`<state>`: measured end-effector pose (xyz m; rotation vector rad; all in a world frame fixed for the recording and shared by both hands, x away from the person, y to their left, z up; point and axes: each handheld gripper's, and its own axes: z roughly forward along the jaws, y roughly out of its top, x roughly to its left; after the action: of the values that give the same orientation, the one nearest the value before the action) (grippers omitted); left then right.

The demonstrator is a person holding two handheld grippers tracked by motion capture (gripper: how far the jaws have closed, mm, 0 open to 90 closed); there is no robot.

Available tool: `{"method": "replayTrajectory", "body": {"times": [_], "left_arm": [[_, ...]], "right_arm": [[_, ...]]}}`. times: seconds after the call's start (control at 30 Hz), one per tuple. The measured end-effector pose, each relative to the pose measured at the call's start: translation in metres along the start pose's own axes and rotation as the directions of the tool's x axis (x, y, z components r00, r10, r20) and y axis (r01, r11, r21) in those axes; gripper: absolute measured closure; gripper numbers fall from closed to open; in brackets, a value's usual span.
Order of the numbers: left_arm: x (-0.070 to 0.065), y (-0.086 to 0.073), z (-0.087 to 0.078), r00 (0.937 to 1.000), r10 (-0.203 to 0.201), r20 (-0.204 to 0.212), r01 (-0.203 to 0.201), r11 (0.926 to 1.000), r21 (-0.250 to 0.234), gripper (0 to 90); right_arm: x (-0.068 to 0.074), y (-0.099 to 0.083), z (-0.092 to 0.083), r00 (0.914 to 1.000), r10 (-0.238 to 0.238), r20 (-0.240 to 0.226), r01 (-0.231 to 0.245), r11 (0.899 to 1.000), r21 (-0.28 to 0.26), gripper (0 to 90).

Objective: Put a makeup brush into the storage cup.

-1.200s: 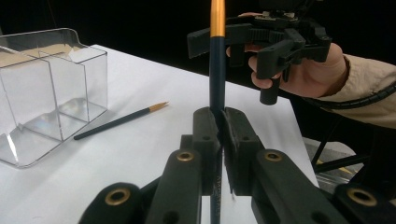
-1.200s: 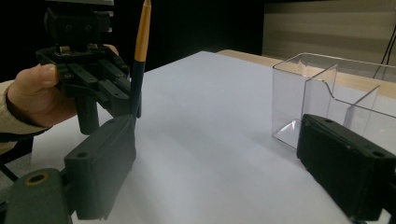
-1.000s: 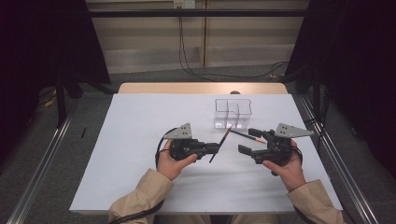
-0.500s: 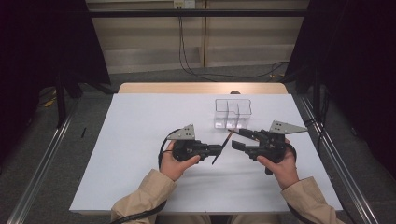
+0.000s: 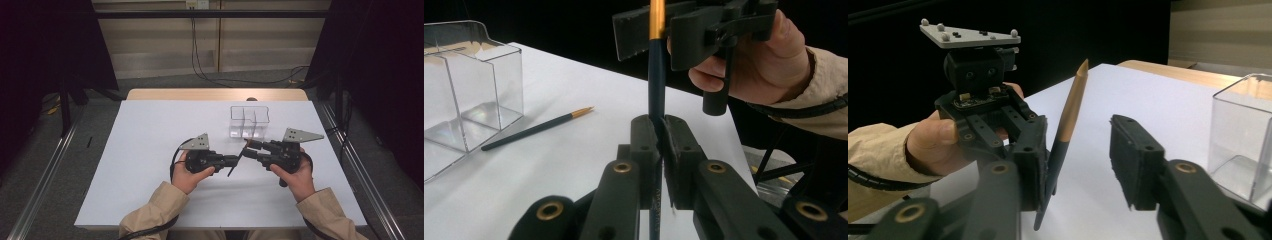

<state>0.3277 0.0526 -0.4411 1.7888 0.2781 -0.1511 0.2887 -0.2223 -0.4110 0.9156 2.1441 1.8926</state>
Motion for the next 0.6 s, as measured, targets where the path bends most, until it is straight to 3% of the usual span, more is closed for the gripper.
{"method": "replayTrajectory", "body": {"times": [0.2, 0.33, 0.47, 0.5, 0.6], "left_arm": [[-0.0012, 0.0001, 0.0004, 1.0, -0.002, 0.0, 0.002, 1.0, -0.003, 84.2], [-0.0011, -0.0003, -0.0003, 1.0, -0.003, -0.002, 0.003, 0.9999, -0.014, 84.1], [-0.0014, 0.0004, -0.0003, 1.0, 0.006, -0.005, -0.006, 0.9997, -0.024, 84.3], [-0.0017, 0.0014, -0.0008, 0.9998, 0.02, -0.006, -0.02, 0.9994, -0.028, 90.0], [-0.0014, 0.0018, -0.0011, 0.9996, 0.028, -0.006, -0.028, 0.9991, -0.031, 90.0]], "right_arm": [[0.0011, -0.0017, 0.0025, 0.9999, 0.005, -0.013, -0.005, 1.0, -0.005, 68.2], [0.0028, -0.0001, 0.0044, 0.9995, 0.002, -0.031, -0.002, 1.0, -0.002, 78.3], [0.004, 0.0027, 0.0059, 0.999, 0.002, -0.044, -0.003, 1.0, -0.004, 81.2], [0.0049, 0.0043, 0.0072, 0.9988, 0.004, -0.049, -0.005, 1.0, -0.012, 83.5], [0.0058, 0.0063, 0.0097, 0.9985, -0.005, -0.055, 0.004, 1.0, -0.019, 83.8]]}}
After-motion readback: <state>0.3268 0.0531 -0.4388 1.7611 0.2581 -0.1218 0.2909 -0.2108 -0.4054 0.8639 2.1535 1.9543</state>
